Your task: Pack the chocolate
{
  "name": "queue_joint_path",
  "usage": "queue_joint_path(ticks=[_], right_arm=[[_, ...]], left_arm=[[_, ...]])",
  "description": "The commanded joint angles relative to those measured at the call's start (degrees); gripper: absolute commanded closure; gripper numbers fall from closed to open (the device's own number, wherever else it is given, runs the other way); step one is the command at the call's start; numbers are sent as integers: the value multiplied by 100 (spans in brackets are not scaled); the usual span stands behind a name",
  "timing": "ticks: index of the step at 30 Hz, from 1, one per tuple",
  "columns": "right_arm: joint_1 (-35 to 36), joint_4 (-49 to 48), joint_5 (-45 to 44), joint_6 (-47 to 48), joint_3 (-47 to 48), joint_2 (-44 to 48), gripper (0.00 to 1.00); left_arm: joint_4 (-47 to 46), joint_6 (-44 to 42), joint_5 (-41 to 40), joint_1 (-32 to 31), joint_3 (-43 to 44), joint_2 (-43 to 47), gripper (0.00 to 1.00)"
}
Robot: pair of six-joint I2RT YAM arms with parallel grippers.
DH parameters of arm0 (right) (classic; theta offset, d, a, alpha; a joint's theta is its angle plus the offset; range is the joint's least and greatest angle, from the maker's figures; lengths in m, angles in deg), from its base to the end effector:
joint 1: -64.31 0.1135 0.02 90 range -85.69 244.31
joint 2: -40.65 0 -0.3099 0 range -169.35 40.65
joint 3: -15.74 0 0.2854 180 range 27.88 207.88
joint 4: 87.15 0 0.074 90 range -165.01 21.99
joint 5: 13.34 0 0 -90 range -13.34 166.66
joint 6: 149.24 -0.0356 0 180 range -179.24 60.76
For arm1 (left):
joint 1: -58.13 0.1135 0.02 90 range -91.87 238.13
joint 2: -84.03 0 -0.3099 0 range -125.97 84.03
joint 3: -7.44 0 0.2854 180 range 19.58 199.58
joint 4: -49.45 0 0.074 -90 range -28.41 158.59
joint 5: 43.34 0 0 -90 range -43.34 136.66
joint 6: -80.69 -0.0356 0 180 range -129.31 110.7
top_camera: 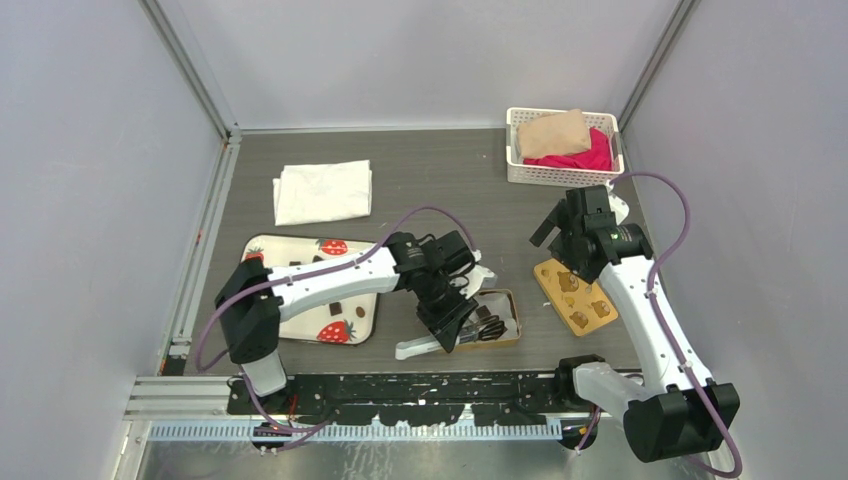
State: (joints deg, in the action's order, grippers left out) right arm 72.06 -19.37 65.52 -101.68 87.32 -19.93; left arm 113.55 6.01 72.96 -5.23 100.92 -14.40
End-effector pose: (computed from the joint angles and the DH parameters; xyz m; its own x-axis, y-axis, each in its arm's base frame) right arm 0.2066 0.0212 0.3468 -0.6302 0.5824 -0.5134 0.5391 0.8041 0.2504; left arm 0.1597 -0.3536 0.2965 -0.6343 0.7363 -0.2355 0.7307 0.4717 -0.4935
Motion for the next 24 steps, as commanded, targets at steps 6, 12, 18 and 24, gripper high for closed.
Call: queue_joint_path(ticks=[6, 12, 18, 24], right_arm=[[-15, 26, -161, 70, 76, 126, 1], [-17, 2, -161, 53, 77, 95, 1], [-11, -13, -162, 21, 72, 105, 1], [-18, -18, -178, 8, 68, 100, 1]], left_arm=[[-333, -43, 157, -60, 289, -244, 100], [-128, -11, 93, -55, 434, -392, 92], [-102, -14, -9, -61, 482, -403, 72], [-37, -79, -11, -56, 566, -466, 62]])
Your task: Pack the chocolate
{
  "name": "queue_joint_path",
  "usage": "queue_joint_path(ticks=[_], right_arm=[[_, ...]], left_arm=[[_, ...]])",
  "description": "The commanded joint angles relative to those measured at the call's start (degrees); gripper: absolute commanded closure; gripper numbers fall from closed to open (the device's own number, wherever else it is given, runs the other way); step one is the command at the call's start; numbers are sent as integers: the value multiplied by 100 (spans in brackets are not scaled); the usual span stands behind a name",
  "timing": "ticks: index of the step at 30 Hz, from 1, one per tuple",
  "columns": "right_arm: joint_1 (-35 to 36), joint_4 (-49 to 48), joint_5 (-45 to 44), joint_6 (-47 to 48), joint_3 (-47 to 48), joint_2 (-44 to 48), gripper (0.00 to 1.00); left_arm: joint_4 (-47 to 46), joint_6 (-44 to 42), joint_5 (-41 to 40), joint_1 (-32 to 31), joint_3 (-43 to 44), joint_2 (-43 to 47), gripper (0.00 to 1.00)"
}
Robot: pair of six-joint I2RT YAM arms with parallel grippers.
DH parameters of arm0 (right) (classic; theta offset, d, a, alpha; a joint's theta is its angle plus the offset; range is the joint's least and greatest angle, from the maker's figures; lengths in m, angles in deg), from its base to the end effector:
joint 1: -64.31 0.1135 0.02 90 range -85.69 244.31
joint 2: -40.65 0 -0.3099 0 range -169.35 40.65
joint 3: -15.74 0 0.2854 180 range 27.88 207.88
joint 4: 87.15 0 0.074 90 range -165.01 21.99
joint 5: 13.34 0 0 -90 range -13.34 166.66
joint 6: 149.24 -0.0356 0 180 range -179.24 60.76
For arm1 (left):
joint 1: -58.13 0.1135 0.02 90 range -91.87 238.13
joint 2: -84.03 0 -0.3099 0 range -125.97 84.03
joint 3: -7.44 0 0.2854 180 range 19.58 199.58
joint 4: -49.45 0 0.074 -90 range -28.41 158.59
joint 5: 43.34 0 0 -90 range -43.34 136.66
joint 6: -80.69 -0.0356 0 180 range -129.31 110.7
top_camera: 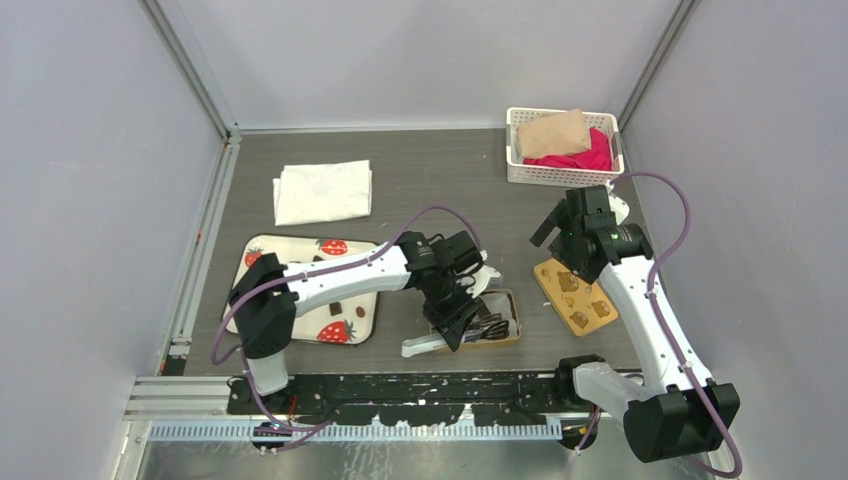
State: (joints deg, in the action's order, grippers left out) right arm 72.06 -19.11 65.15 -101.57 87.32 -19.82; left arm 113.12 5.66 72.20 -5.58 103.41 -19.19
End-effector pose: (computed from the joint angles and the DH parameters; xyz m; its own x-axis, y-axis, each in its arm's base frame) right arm 0.2058 0.0208 0.3469 -0.6302 0.5802 -0.5160 0.5412 0.8047 0.2438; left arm 0.1672 -0.3732 0.2789 -0.6295 0.7480 -0.2105 0.7337 0.4829 -0.4781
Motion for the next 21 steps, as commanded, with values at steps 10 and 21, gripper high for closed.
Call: queue_joint_path(ticks=[10, 21], right_arm=[[-14, -49, -170, -30, 92, 99, 1], [-18, -151, -133, -48, 144, 21, 1]], left_arm=[[66, -63, 17, -20, 537, 97, 78], [850, -406, -359, 309, 1082, 667, 100]])
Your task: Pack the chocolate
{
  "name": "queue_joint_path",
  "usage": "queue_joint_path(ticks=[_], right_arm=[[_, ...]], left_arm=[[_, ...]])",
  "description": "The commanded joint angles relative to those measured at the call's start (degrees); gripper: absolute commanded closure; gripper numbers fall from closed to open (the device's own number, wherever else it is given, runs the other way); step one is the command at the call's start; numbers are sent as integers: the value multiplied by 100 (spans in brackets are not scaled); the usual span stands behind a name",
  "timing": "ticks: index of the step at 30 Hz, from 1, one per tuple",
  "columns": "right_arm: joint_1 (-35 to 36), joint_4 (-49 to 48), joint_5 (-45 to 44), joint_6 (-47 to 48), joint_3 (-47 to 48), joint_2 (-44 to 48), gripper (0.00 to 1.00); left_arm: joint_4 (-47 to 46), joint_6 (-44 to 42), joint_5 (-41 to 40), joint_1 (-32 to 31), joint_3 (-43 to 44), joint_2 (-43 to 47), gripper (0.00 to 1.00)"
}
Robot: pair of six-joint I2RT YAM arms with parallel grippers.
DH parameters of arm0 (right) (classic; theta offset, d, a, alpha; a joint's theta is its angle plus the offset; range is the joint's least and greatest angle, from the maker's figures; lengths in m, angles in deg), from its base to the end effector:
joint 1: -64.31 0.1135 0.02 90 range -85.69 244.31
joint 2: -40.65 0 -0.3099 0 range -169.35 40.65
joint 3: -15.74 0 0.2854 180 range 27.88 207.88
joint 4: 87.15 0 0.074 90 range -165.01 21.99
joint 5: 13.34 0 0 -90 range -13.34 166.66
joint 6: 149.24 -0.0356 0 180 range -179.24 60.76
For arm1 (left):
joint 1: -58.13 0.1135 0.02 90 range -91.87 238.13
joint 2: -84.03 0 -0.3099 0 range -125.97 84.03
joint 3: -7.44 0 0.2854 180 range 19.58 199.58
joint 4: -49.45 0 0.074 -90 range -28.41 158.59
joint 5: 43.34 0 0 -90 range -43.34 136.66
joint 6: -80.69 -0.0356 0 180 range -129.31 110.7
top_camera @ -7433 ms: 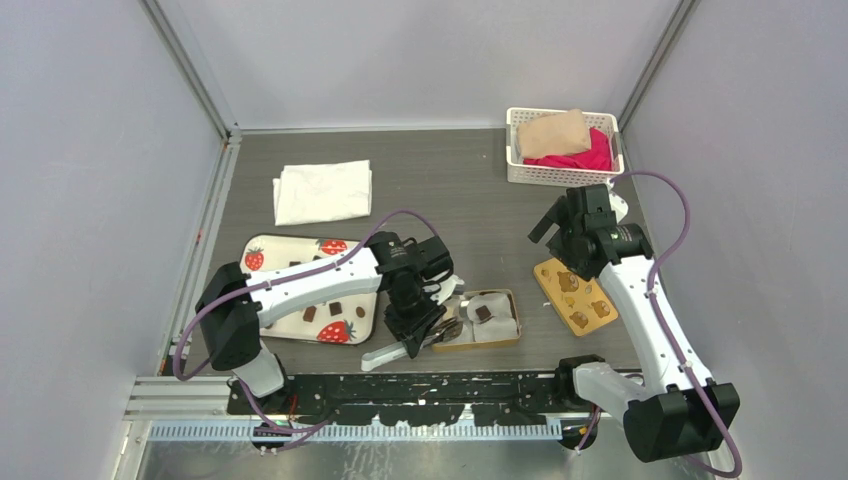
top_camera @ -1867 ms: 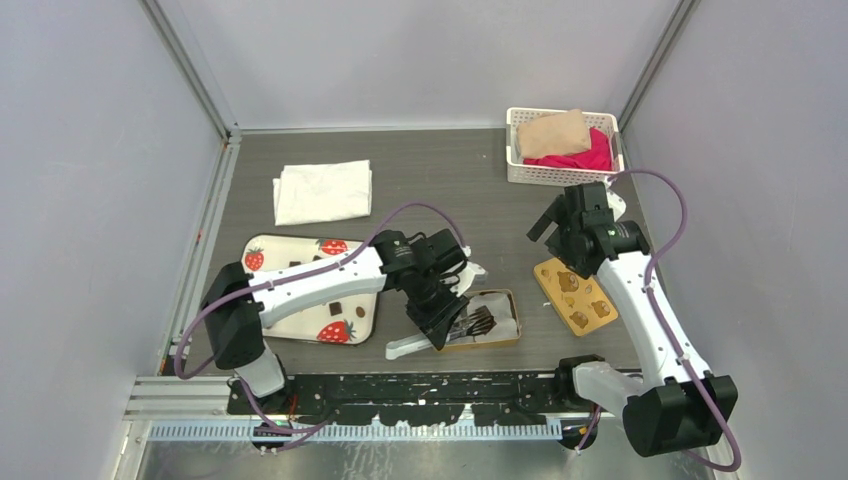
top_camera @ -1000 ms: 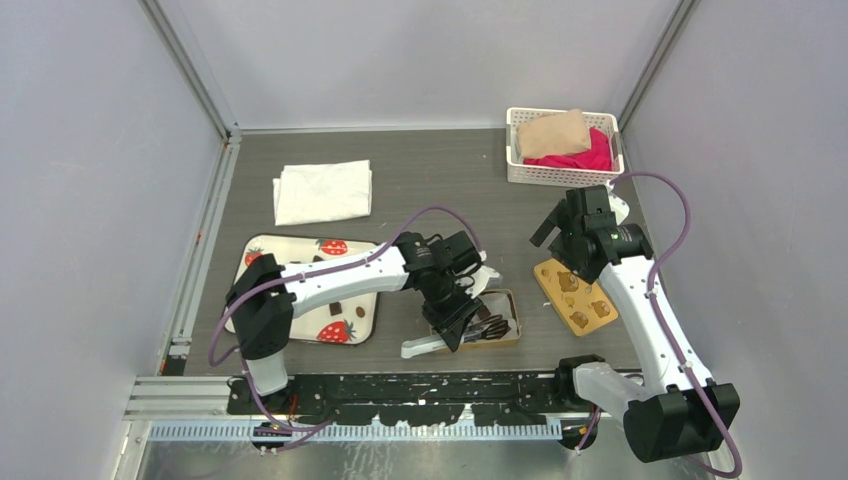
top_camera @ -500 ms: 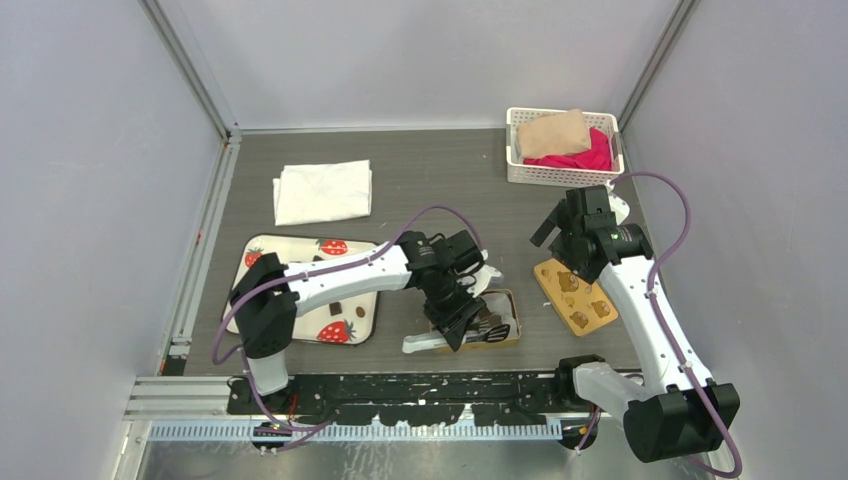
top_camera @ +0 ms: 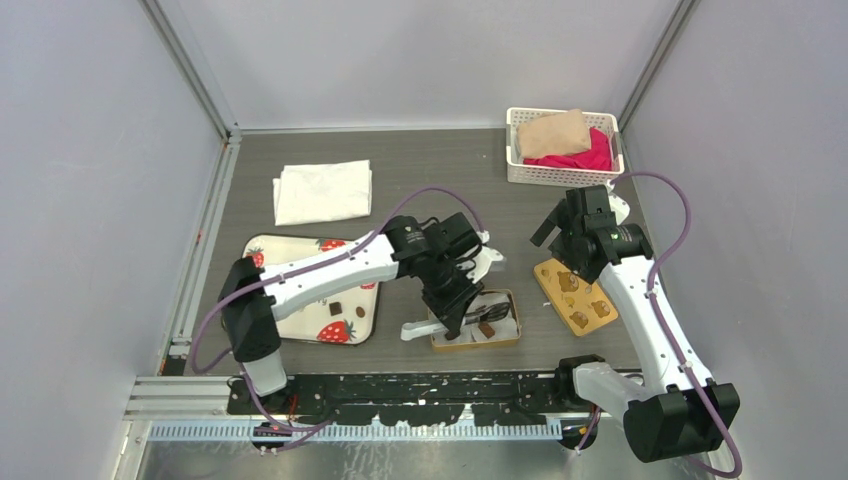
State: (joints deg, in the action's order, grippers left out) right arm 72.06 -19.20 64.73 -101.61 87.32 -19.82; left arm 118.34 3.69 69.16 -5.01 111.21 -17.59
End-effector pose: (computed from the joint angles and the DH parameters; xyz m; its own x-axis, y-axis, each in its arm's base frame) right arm 0.2059 0.0206 0.3470 -0.6263 0.5802 -0.5207 0.5443 0.8036 0.2408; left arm 0.1730 -0.3718 0.3296 -0.6052 0.7350 -0.3057 0.7762 0.4597 -0.4314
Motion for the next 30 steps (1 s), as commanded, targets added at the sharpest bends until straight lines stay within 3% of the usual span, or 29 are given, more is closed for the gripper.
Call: queue_joint_path(ticks=[1, 8, 17, 24, 30], right_arm=[[-13, -160, -91, -43, 151, 13, 1], [-14, -185, -110, -50, 182, -2, 1], [-17, -264, -88, -87, 235, -72, 1], [-14, -295, -108, -70, 261, -149, 1], [-26, -77, -453, 69, 333, -130, 1]], left_arm=[[325, -203, -30, 410, 283, 558, 100], [-53, 185, -359, 1553, 128, 793, 100], [-1138, 640, -2989, 1978, 116, 475, 100], [-2631, 584, -3747, 2225, 204, -475, 100], [-3021, 608, -3678, 2415, 1081, -1624, 100]])
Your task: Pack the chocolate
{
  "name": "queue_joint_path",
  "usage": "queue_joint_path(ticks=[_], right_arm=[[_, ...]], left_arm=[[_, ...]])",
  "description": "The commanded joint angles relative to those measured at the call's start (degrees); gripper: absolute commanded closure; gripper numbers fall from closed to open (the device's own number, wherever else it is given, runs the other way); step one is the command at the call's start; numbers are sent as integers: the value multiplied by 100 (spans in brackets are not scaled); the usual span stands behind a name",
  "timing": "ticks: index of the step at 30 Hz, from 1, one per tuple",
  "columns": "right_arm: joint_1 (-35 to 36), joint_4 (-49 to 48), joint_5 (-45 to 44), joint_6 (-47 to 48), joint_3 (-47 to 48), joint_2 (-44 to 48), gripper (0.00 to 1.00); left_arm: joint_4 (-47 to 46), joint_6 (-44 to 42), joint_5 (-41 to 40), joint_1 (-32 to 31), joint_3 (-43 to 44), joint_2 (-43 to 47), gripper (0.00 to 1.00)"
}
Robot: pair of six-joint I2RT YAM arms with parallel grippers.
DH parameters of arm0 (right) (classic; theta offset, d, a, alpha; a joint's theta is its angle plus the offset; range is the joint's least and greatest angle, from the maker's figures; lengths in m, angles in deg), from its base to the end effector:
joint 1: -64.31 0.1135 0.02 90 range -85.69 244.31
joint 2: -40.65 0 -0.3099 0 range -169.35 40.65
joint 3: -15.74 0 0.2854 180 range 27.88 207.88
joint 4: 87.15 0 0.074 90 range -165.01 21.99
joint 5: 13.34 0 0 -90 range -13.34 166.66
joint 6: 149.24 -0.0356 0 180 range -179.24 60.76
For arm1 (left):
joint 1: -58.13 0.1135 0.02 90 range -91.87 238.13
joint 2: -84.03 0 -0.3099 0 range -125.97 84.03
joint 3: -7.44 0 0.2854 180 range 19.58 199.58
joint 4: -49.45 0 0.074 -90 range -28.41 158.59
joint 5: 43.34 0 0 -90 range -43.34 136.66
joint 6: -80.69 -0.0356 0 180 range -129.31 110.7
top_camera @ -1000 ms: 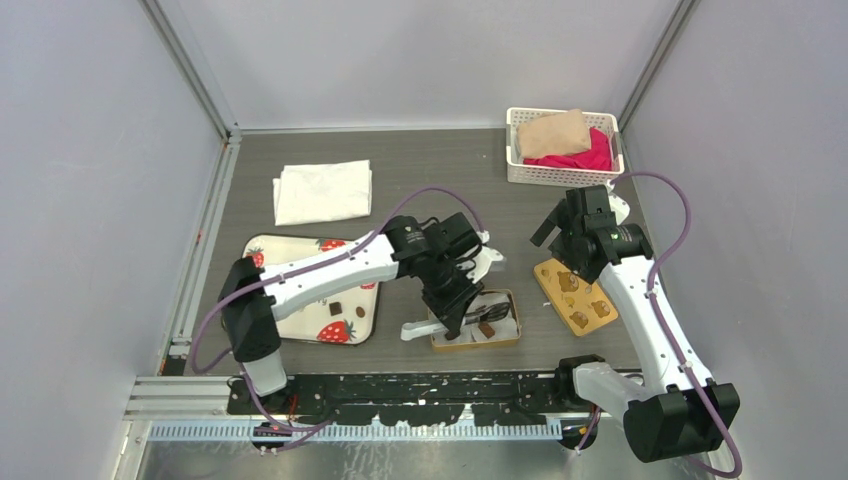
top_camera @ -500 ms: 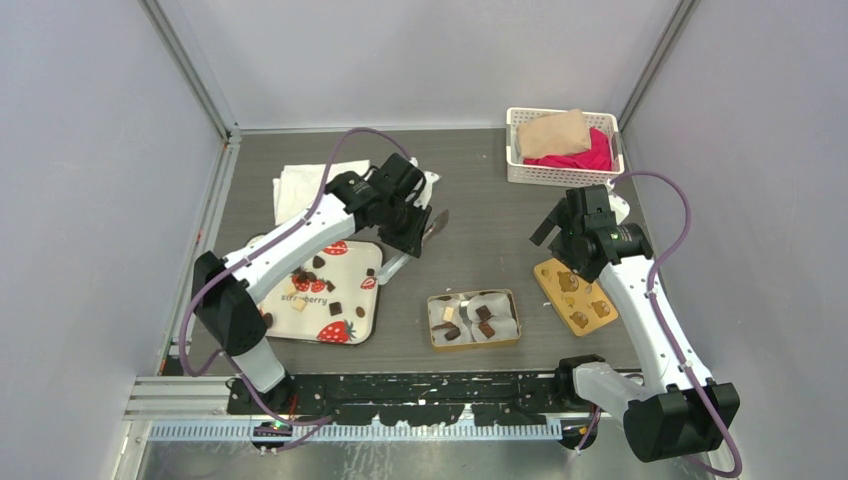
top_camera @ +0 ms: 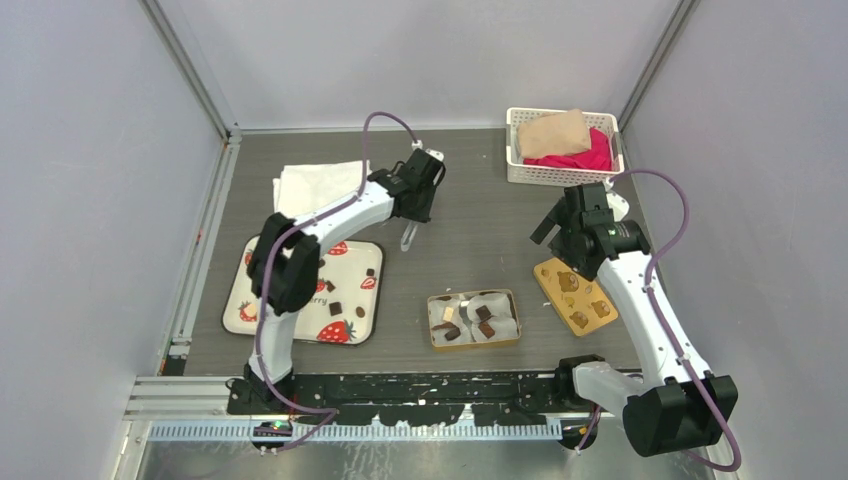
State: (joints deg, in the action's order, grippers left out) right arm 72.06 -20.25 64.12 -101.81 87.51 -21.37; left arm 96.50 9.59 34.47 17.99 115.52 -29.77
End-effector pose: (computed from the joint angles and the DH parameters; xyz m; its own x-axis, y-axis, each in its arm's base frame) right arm 0.2140 0.0213 0.3441 -0.6231 0.5816 -0.5229 0.5521 0.8007 0.2326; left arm 0.3832 -0.3133 0.2820 -0.7483 0.2169 -0.6269 0.3066 0.9511 -0.0369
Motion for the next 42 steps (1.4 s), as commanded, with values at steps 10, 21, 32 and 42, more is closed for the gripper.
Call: queue_joint_path(ticks=[10, 21, 32, 42], right_arm=[[-1171, 462, -497, 454, 62, -73, 0], [-2684, 206, 318, 584, -425, -460, 0], [-3518, -94, 469, 425, -818, -843, 0], [-4431, -763, 1025, 95, -1796, -890, 0]], left_arm=[[180, -37, 53, 274, 2540, -1952, 60], [852, -281, 676, 279, 3307, -1891, 23], [833, 143, 2492, -293, 2746, -1120, 23], [509, 888, 3611, -1082, 4072, -2775, 24]])
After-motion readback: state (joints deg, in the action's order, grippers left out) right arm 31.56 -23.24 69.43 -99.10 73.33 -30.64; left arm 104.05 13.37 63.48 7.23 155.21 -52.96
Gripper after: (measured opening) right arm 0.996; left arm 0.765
